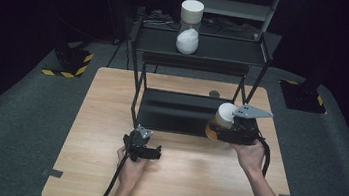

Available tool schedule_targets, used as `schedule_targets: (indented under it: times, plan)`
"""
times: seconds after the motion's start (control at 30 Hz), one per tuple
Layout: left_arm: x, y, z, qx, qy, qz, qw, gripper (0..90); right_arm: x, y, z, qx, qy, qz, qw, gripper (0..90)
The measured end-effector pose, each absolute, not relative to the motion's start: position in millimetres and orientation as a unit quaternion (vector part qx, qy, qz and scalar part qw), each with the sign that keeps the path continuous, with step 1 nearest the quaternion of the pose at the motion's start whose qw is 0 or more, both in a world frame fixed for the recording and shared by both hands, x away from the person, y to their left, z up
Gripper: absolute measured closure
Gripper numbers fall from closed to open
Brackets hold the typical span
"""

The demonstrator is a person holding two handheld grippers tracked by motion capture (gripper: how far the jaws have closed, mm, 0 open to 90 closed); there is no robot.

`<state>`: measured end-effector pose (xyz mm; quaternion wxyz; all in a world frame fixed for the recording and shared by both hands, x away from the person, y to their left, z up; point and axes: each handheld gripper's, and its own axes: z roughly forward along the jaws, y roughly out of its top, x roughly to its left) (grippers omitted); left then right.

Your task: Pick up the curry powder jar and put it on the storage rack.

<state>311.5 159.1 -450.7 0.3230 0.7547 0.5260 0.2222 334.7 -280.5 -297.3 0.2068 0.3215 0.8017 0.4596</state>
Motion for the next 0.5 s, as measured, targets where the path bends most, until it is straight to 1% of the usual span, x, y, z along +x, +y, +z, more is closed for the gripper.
schedule_targets:
  times: [0.5]
  plan:
    - [311, 159, -451, 0.755, 0.526, 0.222, 0.323, 3.1, 350, -282, -236, 0.33, 0.801, 0.449, 0.219, 31.9]
